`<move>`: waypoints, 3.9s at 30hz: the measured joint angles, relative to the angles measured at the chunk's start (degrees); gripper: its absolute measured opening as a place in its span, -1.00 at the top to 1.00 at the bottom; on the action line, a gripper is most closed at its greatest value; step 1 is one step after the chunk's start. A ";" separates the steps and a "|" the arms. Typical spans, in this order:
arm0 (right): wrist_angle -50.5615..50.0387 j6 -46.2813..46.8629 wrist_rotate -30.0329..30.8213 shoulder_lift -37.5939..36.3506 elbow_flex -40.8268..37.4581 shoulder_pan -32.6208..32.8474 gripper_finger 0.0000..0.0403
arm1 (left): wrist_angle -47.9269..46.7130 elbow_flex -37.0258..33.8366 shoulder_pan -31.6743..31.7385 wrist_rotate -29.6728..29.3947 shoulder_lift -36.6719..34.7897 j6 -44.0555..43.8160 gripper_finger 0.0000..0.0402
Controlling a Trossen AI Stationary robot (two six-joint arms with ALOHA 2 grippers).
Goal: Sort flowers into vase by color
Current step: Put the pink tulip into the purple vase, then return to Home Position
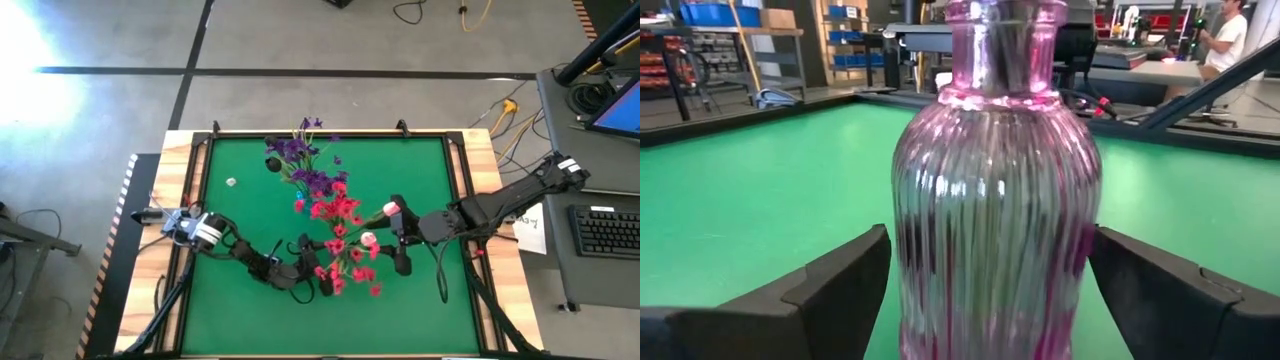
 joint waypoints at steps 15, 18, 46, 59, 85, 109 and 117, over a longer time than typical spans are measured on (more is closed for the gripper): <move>-4.60 -1.06 -3.02 -6.19 -0.11 0.02 -0.24 | -0.41 -0.72 -3.05 -9.59 -2.76 3.89 -0.61; -6.24 -0.57 -2.99 -7.18 -0.17 0.02 -0.24 | -0.41 -0.81 -3.47 -10.95 -3.08 4.07 -0.61; -11.22 7.82 -8.91 2.16 2.43 0.24 -0.30 | -0.48 -0.66 -6.78 -23.19 -6.27 12.12 -0.61; -16.94 8.35 -8.87 -3.41 2.36 0.46 -0.30 | 1.68 -3.03 -8.71 -26.77 -11.62 14.34 -0.61; 14.30 -0.22 2.18 -15.88 -20.13 1.03 -0.19 | -2.09 -21.19 -13.05 -12.58 -39.33 3.74 -0.61; 17.96 -10.46 -4.22 -30.86 -28.61 0.09 -0.19 | -11.76 -36.91 -33.57 -32.79 -68.14 5.29 -0.61; 18.95 -16.75 -3.67 -37.49 -31.83 -0.32 -0.19 | -15.23 -40.50 -25.52 -31.35 -66.44 -3.34 -0.60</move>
